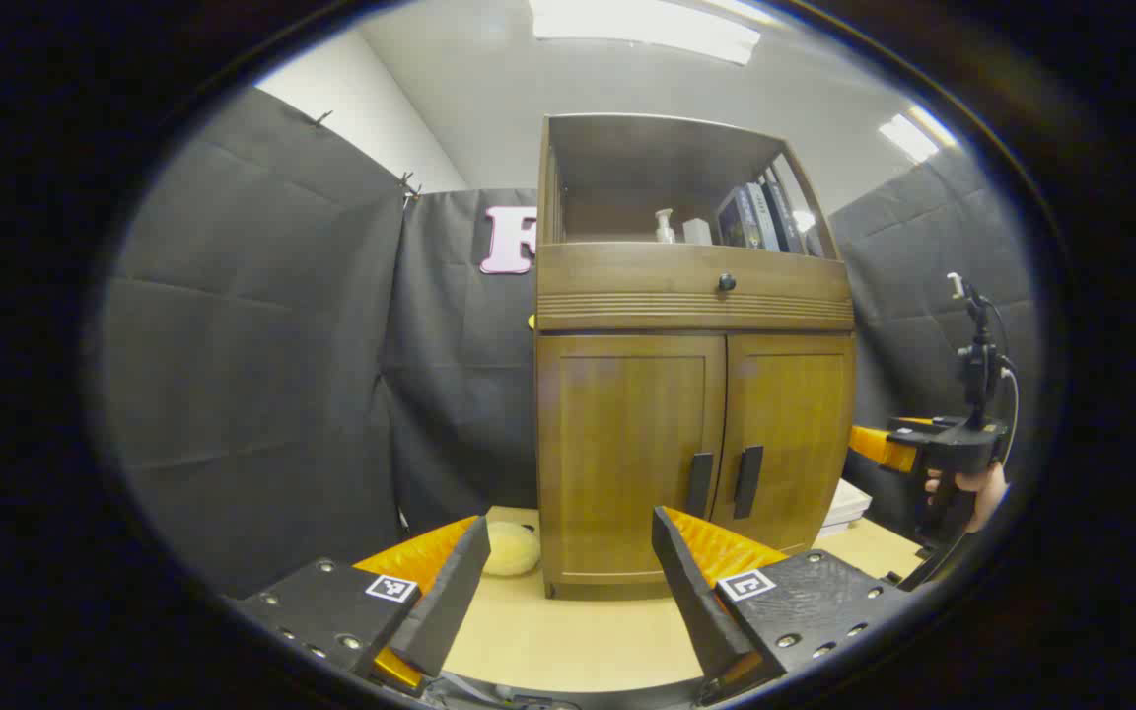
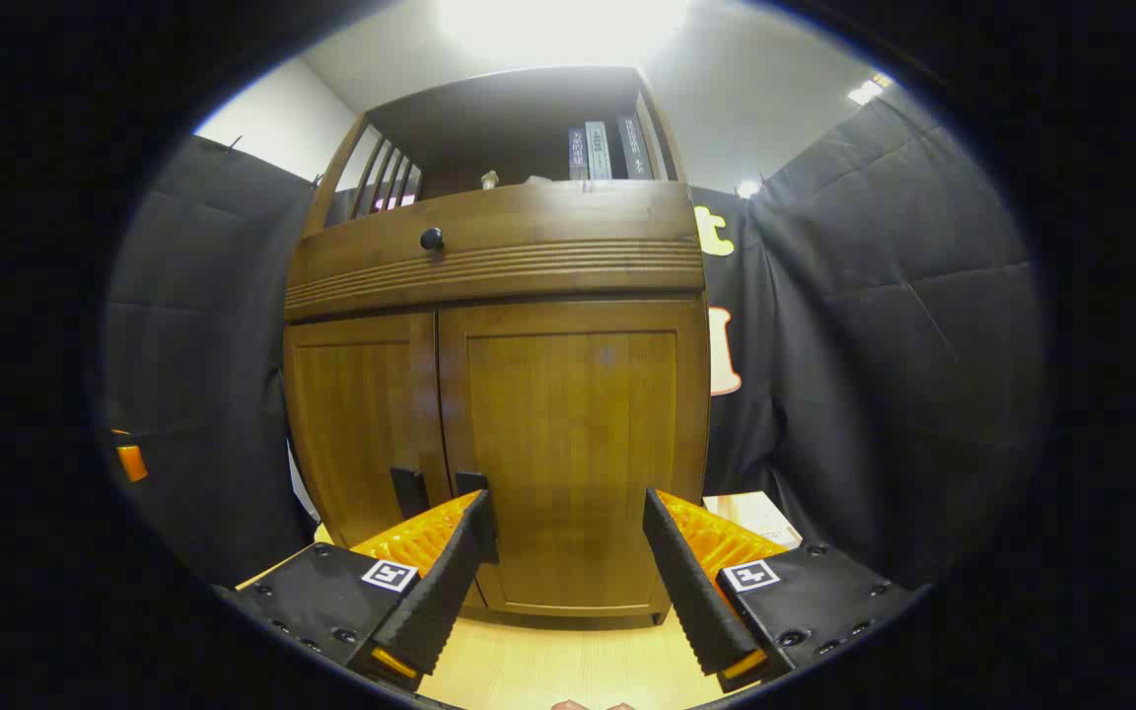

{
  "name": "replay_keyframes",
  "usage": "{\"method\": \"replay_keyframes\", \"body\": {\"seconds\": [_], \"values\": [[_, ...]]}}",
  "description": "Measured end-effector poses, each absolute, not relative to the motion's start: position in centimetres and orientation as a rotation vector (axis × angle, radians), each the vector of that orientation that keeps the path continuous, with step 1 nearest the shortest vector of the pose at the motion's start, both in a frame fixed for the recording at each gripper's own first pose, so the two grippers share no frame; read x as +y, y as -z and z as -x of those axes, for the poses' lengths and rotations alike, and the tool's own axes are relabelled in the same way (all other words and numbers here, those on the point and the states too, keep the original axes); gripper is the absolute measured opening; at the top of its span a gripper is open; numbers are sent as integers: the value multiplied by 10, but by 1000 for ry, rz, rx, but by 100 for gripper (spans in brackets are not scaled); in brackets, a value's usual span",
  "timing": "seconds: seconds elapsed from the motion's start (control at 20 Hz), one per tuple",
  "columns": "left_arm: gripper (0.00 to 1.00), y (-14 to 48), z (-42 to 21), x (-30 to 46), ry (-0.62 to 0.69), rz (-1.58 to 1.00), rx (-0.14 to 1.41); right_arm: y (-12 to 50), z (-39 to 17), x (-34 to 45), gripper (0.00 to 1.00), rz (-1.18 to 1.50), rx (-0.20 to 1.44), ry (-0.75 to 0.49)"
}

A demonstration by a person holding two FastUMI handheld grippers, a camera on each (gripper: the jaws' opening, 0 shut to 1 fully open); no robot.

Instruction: Open the right door of the double-door shoe cabinet with the right hand, and open the left door with the left hand.

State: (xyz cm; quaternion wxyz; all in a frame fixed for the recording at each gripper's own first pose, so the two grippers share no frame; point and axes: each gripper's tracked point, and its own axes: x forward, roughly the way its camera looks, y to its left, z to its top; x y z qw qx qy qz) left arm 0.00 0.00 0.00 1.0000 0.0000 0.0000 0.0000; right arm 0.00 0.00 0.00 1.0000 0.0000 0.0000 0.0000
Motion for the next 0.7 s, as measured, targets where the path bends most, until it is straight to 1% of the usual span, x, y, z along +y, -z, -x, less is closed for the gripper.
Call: {"method": "replay_keyframes", "body": {"seconds": [0.1,0.4,0.7], "values": [[94,8,-1,1,-18,-3,15,0,4,-3,95,26,-14,8],[94,33,-15,-27,59,45,68,19,15,-17,96,68,11,41],[94,37,-25,-51,95,14,75,20,12,-31,98,8,20,81]]}}
